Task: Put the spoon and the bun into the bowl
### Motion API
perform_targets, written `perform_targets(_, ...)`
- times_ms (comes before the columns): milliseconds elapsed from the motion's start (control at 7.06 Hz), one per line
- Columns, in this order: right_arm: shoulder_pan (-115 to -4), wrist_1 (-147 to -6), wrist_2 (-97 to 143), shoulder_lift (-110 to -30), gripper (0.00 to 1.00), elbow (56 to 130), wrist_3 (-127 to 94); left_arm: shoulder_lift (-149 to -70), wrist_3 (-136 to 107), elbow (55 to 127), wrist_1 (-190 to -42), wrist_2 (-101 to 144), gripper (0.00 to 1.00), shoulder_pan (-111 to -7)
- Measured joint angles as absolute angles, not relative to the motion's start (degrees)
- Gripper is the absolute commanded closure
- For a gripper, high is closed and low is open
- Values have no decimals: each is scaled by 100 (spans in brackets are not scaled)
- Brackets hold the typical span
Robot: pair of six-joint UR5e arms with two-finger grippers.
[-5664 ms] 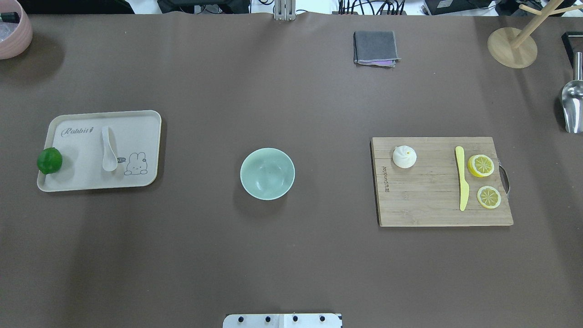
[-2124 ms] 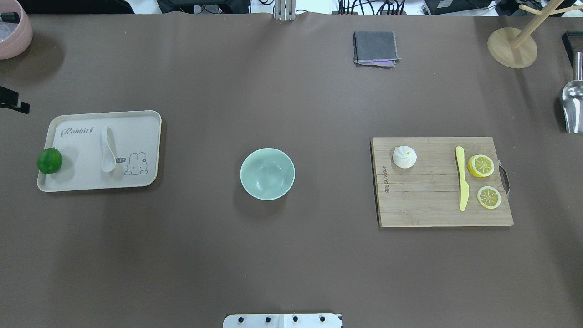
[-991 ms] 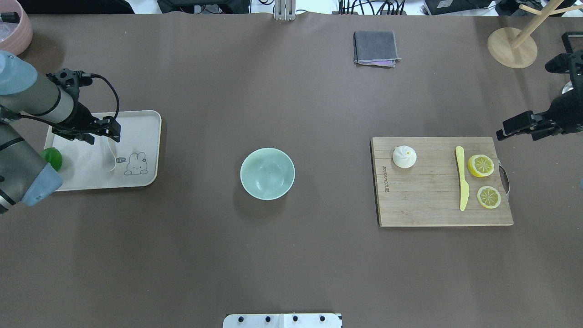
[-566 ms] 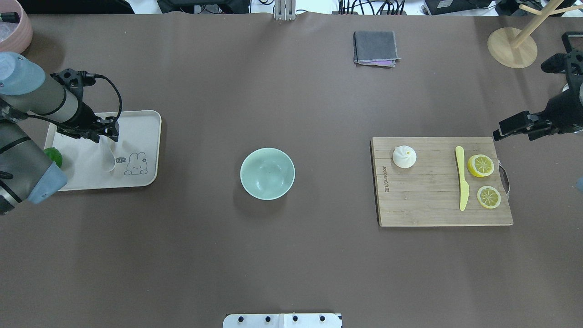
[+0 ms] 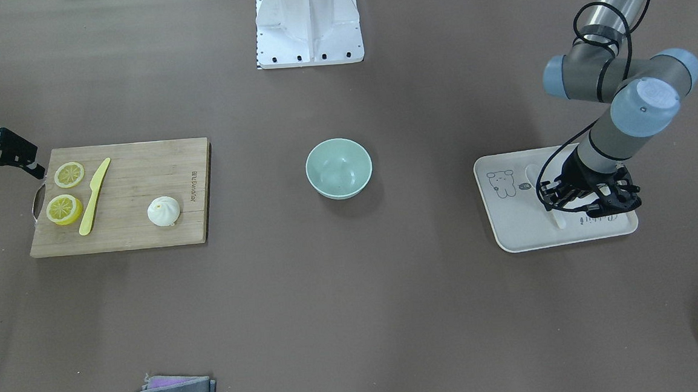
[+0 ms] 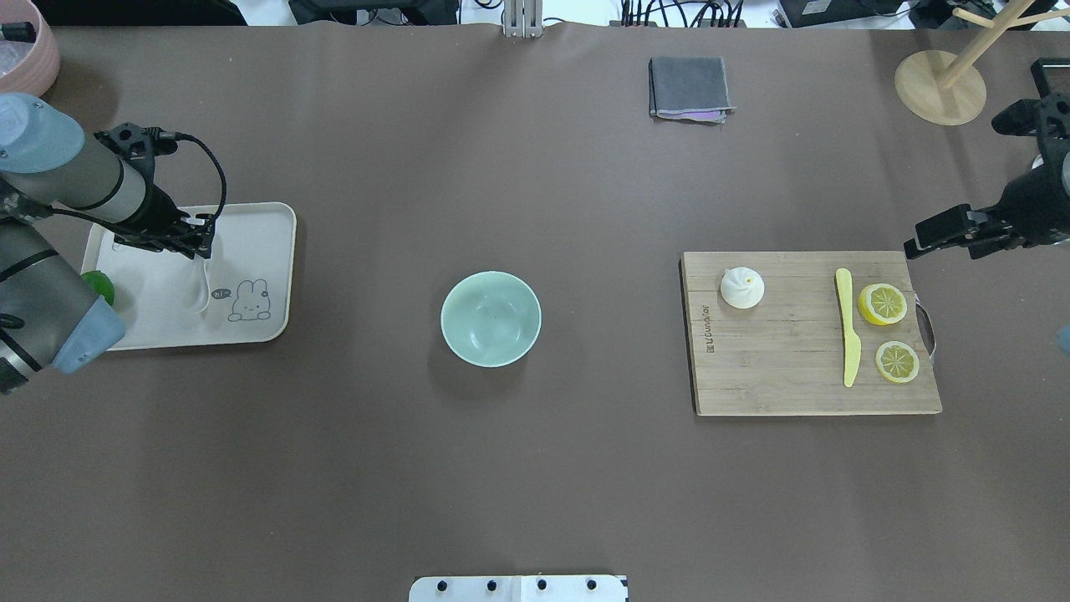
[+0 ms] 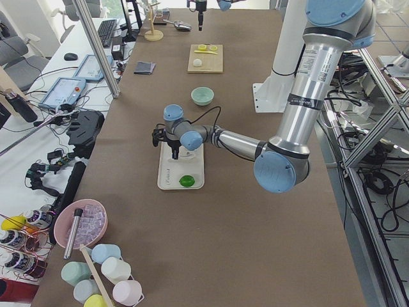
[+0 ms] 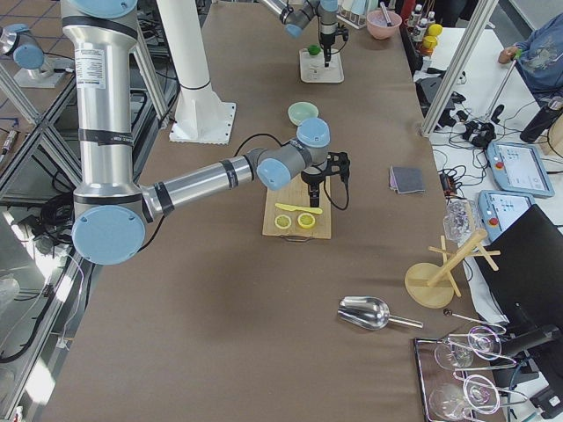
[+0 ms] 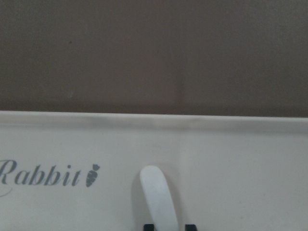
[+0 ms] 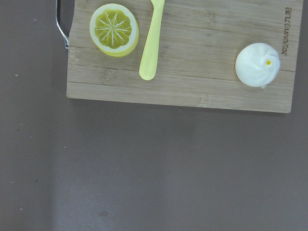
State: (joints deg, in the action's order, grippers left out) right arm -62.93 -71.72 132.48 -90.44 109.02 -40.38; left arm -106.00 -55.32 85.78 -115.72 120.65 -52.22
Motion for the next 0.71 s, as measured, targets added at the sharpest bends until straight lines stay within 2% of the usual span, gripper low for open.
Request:
perform_targets(283, -6282, -7172, 13236, -9001, 0, 10894, -4047, -10820, -5642, 8991, -11510, 12110, 100, -5215)
perform_targets(708, -5886, -7172, 12870, -8639, 0, 10859, -4723, -11768, -6673, 9262, -11472, 12072, 100, -4735)
